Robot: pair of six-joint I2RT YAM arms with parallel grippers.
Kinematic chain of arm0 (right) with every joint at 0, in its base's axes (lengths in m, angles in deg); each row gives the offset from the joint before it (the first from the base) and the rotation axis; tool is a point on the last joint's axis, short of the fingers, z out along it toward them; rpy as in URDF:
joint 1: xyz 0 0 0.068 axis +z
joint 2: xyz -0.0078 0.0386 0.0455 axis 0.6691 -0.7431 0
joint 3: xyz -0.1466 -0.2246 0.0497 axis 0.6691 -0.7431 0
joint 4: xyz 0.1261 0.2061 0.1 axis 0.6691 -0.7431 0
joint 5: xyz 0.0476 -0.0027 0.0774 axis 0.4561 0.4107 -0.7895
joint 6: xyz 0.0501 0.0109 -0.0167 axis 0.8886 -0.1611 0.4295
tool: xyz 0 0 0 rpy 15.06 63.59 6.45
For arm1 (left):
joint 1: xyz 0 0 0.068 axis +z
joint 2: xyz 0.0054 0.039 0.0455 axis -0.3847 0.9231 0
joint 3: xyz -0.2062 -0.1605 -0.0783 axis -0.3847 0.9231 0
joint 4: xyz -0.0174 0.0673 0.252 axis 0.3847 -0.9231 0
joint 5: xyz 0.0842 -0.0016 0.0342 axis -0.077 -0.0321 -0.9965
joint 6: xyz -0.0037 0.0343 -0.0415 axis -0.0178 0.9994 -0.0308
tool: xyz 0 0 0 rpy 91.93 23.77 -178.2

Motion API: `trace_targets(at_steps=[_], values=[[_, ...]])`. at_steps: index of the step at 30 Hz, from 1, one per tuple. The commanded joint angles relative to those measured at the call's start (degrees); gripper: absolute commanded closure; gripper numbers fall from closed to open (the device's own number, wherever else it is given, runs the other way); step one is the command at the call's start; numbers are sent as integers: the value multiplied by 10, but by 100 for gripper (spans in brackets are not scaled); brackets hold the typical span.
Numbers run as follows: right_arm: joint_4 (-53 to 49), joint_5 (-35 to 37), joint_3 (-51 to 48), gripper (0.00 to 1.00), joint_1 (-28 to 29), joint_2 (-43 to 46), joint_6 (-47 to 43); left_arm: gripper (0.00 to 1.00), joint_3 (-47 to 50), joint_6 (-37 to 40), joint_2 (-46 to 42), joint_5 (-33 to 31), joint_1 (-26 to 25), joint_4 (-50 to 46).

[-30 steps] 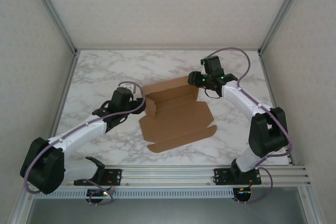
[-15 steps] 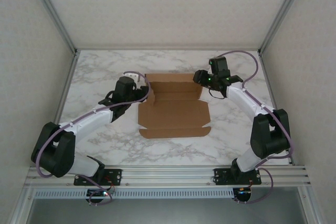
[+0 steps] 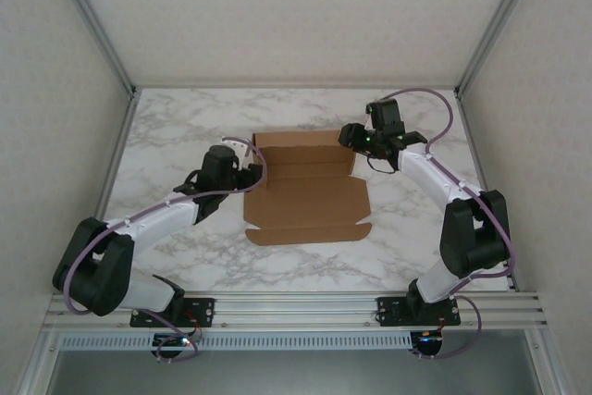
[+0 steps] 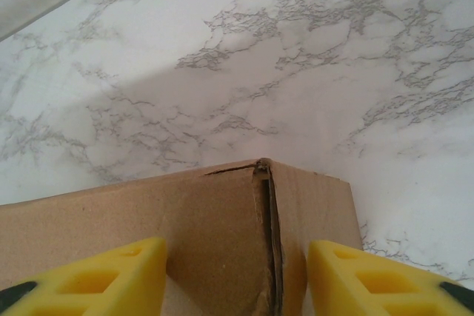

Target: Fold the paper box

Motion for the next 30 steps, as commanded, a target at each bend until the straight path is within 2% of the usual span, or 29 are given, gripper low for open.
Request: trace_targets(at_steps=[1,10,15,19,24,30], values=[[-37,4,3,48,-6,-22,-8,34,5,17,-4,11,-8,16],[-40,-12,4,48,-5,-22,-13,31,-27,29,71,-8,-7,64],[-37,-27,3,49,-6,-27,-11,31,-24,24,91,-25,-9,132],[-41,-33,4,49,-6,-24,-12,33,-17,21,102,-46,-11,177],[-46,-43,8,49,-6,-23,-15,35,-17,20,127,-40,-16,220],[-49,-50,10,50,-6,-26,-17,41,-23,31,154,-64,-24,241]])
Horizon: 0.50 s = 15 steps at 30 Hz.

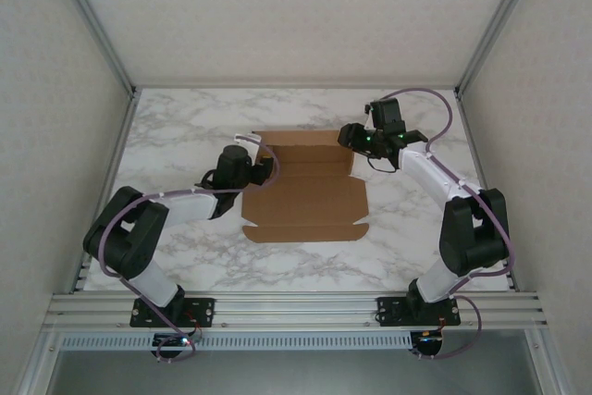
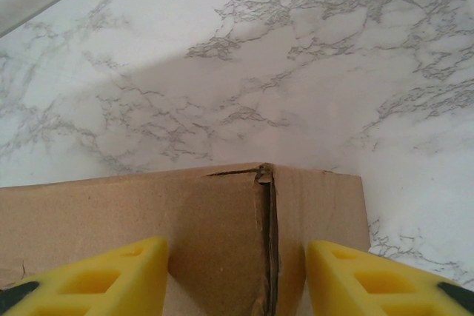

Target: Fold the paper box

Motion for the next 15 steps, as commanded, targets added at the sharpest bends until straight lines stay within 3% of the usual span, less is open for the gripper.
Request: trace_targets(at_steps=[1,9,15], values=[[-43,-19,3,50,-1,-18,-12,42,-13,8,13,-36,-6,40],[-27,-28,-12,50,0,-8,12,69,-7,1,36,-113,-15,68],[-7,-36,-33,50,5,10,45,83,-13,2,50,-165,-26,78]])
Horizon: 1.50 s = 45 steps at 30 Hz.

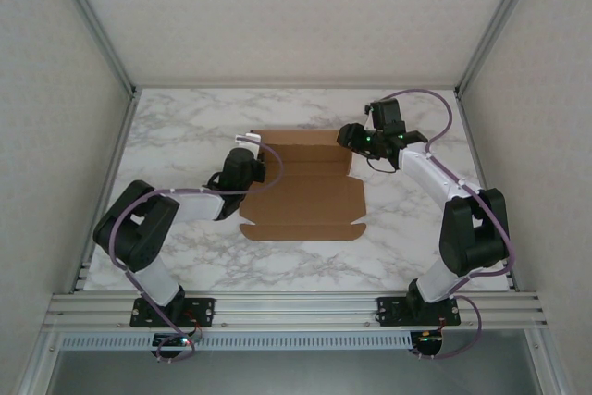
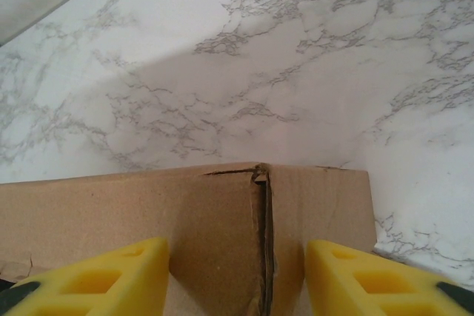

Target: Fold the paper box

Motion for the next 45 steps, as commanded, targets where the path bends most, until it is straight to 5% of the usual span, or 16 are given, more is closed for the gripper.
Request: trace_targets(at_steps=[1,12,28,37,45], values=[[-12,-21,-30,50,7,12,36,85,-15,-2,18,-62,-7,20],[14,-15,-59,49,41,36,132,100,-53,-20,62,-152,-25,6],[-53,40,-14,49,69,28,174,100,-98,-70,91,-268,-44,-57],[-75,61,2,44,67,19,157,100,-100,-95,95,-224,-45,-70],[-72,41,19,39,46,22,95,64,-47,-82,54,-156,-29,-19]])
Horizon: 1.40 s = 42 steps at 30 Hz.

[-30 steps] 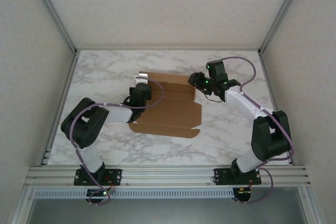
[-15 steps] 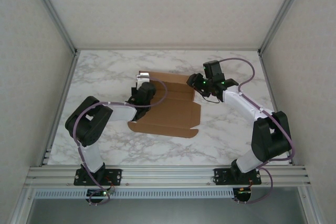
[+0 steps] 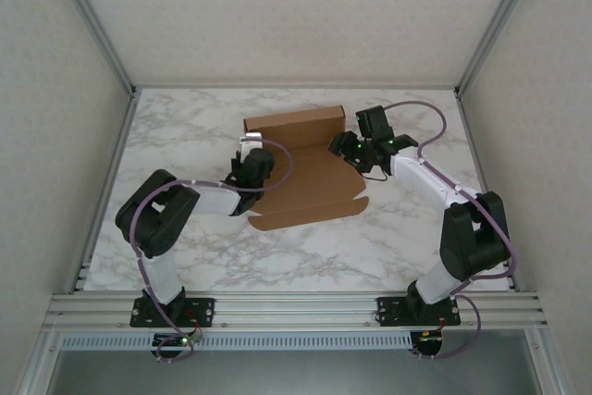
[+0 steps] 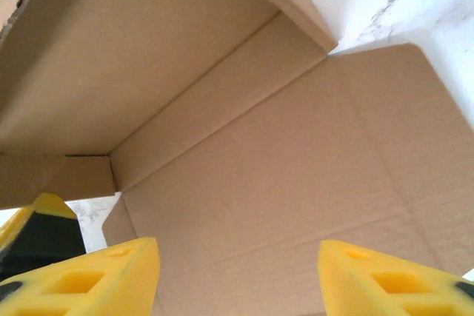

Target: Fold the paper box

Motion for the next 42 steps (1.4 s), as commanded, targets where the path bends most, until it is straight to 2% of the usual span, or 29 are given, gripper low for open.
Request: trace_targets(at_steps=[1,5,11,15,19,26,34,38,42], values=[[-9,-6,26,37,-6,13,-49,60,14,7,-28,34,9,19],[-18,5,34,31,-15,32,-82,50,26,17,-41,54,10,38],[-4,22,32,21,-31,44,-109,47,78,15,-100,68,18,83],[32,41,21,9,-36,53,-120,46,79,7,-92,91,32,84],[33,47,34,11,-44,36,-130,46,54,3,-60,105,29,78],[25,43,76,12,-60,-13,-139,49,-7,2,-10,64,28,53],[-51,40,227,10,-66,-134,-132,58,-47,-5,28,37,28,27],[-66,16,272,13,-66,-183,-121,61,-62,-12,40,22,28,13],[-55,-9,271,18,-64,-208,-108,66,-86,-33,60,-4,28,-15]])
